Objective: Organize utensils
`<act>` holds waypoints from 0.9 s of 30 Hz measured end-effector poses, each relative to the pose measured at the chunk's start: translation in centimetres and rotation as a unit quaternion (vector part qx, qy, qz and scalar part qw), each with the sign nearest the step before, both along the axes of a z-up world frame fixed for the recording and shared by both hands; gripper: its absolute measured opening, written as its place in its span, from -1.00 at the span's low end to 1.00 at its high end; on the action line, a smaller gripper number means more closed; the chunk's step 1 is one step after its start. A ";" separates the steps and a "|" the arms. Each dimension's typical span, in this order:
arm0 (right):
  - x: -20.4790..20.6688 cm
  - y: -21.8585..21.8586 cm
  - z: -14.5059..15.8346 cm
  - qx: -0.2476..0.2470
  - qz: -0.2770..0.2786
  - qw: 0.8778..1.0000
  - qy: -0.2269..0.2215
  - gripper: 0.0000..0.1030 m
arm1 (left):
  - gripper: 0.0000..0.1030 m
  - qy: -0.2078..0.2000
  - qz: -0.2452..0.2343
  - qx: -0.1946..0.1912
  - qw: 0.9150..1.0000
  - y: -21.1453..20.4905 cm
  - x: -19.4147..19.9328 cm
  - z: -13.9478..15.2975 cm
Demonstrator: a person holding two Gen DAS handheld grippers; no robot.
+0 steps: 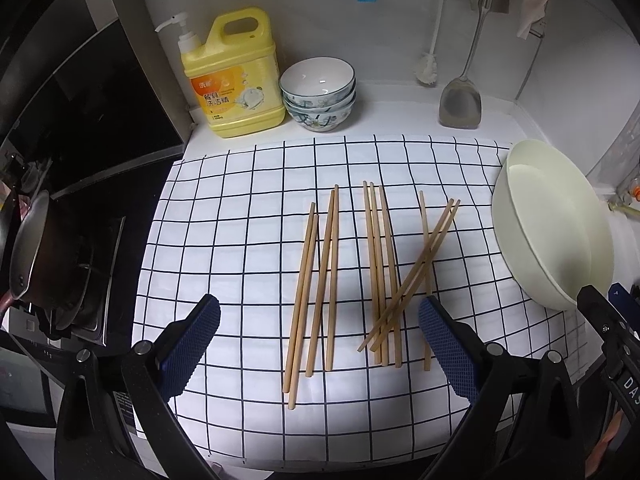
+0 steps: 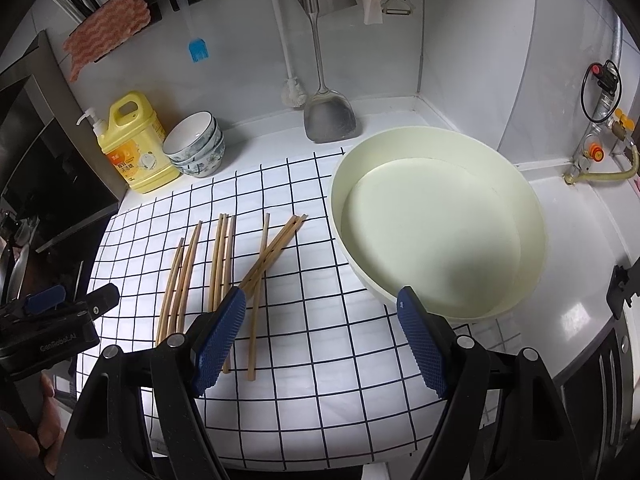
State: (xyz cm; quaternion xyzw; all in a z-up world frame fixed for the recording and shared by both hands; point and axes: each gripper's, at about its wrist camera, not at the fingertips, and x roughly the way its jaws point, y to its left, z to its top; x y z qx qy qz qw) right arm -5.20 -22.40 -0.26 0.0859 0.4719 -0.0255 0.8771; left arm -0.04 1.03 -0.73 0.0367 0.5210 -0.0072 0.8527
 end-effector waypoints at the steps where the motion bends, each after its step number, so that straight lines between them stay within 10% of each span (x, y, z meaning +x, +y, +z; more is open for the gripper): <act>1: 0.0 0.0 0.0 0.000 0.000 1.000 0.000 0.45 | 0.88 0.000 0.000 0.001 1.000 -0.1 0.0 0.0; 27: -0.5 0.3 -0.3 -0.001 0.000 1.000 0.001 0.45 | 0.88 0.000 0.001 0.001 1.000 -0.2 0.0 0.1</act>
